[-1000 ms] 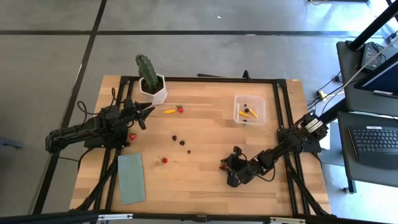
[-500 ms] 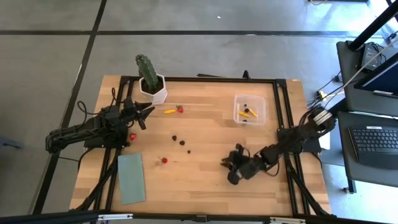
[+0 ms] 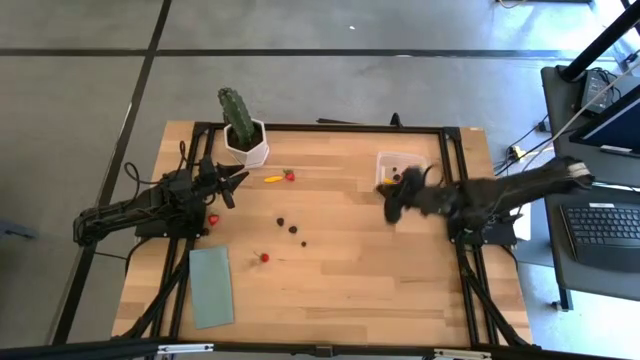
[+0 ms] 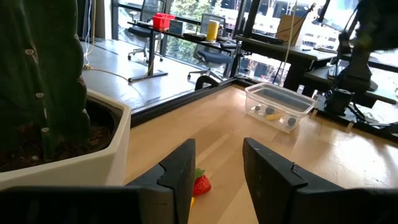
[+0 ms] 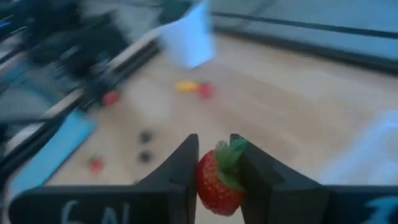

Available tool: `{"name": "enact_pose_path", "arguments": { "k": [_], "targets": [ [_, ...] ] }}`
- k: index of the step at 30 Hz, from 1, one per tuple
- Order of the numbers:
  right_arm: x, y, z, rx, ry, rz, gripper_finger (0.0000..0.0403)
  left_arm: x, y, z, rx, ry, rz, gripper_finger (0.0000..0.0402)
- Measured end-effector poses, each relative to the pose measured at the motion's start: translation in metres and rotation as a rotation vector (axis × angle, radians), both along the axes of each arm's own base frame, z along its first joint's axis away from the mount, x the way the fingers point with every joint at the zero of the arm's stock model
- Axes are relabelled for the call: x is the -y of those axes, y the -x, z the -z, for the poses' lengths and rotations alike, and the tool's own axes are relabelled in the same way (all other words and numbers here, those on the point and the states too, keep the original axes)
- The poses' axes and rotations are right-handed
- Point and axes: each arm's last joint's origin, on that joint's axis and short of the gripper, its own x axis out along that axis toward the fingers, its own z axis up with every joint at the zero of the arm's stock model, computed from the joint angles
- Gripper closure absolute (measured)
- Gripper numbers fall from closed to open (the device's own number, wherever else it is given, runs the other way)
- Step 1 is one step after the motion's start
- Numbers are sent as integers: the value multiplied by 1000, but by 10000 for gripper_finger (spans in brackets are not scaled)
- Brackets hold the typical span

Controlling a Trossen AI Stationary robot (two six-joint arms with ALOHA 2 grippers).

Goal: Pick and placing Produce into tupperware
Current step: Put the bottom right red strawberry into the transparent bin

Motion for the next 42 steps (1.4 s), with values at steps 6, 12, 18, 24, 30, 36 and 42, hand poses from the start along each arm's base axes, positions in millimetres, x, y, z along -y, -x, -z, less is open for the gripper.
{"name": "enact_pose_path", "arguments": {
  "k": [6,12,18,24,30,36,42],
  "targets": [
    [44,30,-41,-164,-159,228,324,0,0,0,0,0,-1,276],
    [73,33,-48,-271,-417,215,324,0,0,0,0,-1,-8,276],
    [101,29,-22,-506,-541,297,324,0,0,0,0,-1,-10,276],
    [129,5,11,-697,-551,298,324,0,0,0,0,0,-10,276],
    [150,-21,45,-763,-585,217,324,0,0,0,0,0,-10,276],
    [160,-34,70,-835,-612,201,324,0,0,0,0,0,-6,276],
    [166,-41,86,-866,-617,190,324,0,0,0,0,0,-5,276]
  ]
}}
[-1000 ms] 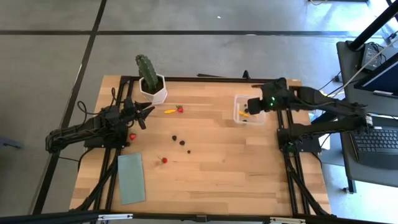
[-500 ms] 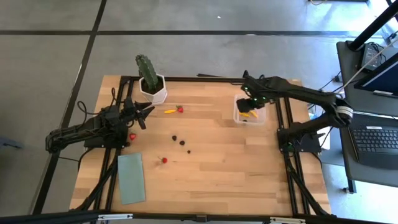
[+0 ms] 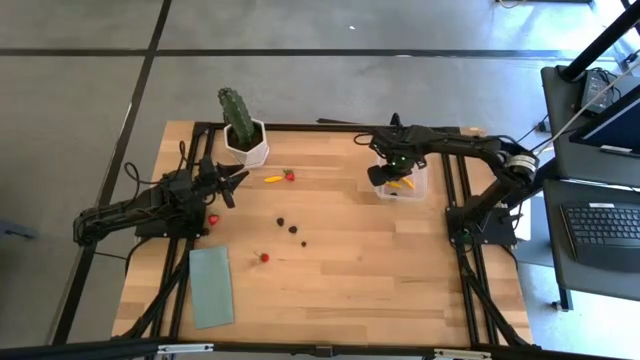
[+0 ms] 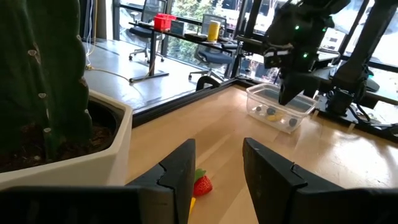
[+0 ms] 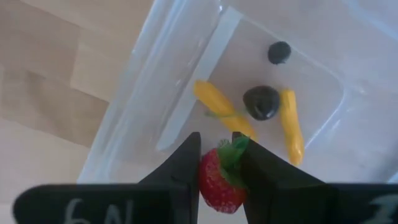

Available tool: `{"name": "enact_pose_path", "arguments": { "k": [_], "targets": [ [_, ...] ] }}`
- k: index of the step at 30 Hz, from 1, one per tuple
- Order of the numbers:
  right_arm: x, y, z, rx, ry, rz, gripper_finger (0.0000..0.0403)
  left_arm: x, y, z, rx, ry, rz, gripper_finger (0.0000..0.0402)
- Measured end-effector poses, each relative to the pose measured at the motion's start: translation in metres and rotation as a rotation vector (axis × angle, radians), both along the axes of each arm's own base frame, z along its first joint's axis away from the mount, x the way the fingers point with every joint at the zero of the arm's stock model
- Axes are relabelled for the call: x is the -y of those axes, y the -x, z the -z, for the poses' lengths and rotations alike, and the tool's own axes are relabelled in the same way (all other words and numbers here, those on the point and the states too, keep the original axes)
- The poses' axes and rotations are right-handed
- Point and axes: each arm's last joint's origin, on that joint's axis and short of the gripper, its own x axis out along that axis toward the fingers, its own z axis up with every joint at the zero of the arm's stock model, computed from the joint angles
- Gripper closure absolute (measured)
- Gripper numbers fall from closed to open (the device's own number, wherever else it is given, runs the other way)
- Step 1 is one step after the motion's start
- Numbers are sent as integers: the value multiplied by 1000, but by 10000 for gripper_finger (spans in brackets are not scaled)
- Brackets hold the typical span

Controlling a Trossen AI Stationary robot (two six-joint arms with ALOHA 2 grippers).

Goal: Pick and placing Produce into tupperware
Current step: Put the bottom right red strawberry into the transparent bin, then put the black blueberry into the transparent bin

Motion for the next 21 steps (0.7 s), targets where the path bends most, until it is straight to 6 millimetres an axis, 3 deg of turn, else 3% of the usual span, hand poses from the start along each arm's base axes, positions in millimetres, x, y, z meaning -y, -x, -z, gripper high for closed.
{"name": "enact_pose_path", "arguments": {
  "k": [6,16,21],
  "targets": [
    [5,-2,13,-40,-18,-19,309,0,0,0,0,0,1,276],
    [4,-2,13,-54,-24,-67,287,0,0,0,0,0,1,276],
    [4,-1,13,-60,-28,-66,248,0,0,0,0,-1,1,276]
  ]
}}
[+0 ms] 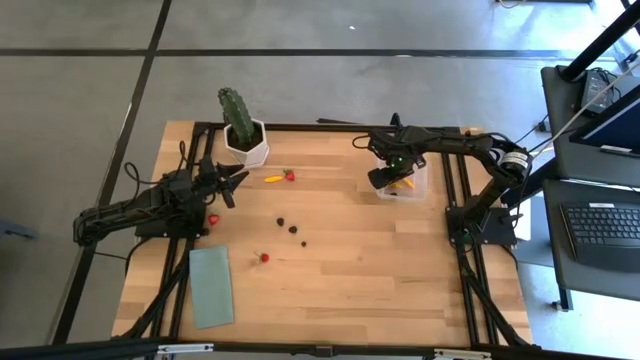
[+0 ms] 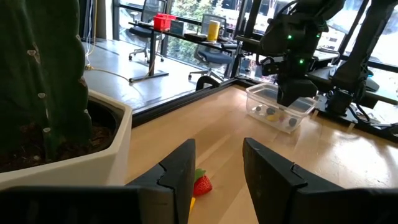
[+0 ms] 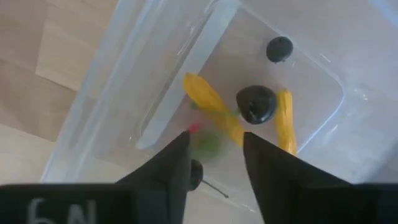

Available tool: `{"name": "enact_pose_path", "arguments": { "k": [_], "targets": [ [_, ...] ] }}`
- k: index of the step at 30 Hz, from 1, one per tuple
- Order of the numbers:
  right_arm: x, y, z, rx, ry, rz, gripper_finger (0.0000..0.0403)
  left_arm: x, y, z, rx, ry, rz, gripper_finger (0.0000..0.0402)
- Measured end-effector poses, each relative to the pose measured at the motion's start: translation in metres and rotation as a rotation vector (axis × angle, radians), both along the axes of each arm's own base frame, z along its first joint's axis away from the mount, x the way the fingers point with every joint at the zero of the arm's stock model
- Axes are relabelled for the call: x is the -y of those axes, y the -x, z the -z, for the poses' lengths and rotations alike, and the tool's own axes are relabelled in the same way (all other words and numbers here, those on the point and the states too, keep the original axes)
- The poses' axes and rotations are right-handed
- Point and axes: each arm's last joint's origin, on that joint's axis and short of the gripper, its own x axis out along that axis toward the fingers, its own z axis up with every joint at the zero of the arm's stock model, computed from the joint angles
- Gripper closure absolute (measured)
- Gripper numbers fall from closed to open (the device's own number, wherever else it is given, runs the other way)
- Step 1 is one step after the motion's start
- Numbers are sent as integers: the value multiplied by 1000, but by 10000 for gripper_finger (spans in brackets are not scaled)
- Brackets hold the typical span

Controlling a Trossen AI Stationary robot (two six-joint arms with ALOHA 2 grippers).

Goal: Pick and placing Produce into tupperware
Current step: Put the black blueberry into the transparent bin

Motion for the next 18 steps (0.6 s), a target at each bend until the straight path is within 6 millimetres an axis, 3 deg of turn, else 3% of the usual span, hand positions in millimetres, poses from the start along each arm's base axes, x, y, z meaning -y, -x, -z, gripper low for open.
{"name": "enact_pose_path", "arguments": {
  "k": [9,18],
  "targets": [
    [0,0,-3,-10,-4,-17,152,0,0,0,0,0,0,276],
    [3,-5,-31,-34,-24,-84,137,0,0,0,0,0,0,276]
  ]
}}
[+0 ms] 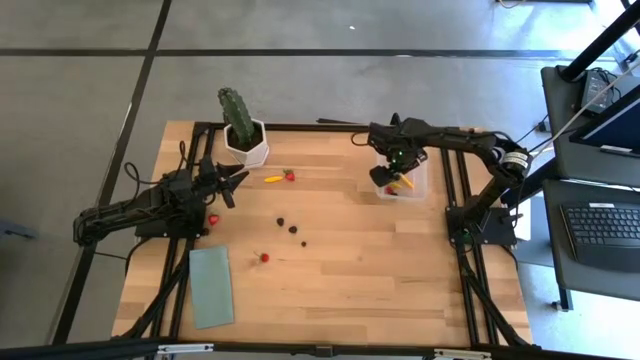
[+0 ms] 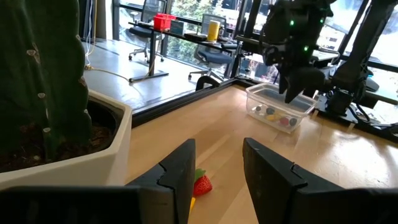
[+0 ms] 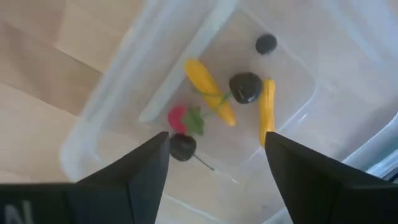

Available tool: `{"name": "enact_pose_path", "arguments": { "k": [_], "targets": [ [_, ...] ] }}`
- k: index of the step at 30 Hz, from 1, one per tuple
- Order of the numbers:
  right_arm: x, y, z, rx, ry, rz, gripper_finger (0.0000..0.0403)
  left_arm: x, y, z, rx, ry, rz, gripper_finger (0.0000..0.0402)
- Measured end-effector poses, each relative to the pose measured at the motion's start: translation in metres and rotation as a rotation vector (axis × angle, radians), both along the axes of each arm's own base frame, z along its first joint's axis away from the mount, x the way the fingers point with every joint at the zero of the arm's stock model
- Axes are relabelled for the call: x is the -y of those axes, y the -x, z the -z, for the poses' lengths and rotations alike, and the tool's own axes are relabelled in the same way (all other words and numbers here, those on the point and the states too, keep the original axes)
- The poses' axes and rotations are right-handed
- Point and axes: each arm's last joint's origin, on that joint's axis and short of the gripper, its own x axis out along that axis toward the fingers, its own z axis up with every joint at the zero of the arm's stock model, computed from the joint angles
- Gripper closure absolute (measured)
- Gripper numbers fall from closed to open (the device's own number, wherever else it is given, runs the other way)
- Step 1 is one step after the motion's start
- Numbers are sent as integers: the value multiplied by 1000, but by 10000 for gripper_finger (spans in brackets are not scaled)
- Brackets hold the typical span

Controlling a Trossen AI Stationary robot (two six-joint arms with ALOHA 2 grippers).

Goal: Pick and placing Produce into tupperware
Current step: Put the black blueberry into the transparent bin

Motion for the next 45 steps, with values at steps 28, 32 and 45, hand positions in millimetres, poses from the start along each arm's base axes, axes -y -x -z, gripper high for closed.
{"name": "enact_pose_path", "arguments": {
  "k": [28,32,45],
  "targets": [
    [-95,-75,-209,1016,683,-597,137,0,0,0,0,-1,0,276],
    [-132,-88,-194,1147,715,-726,137,0,0,0,-3,-6,0,276],
    [-189,-85,-75,1486,796,-825,137,0,0,0,-4,-7,0,276]
  ]
}}
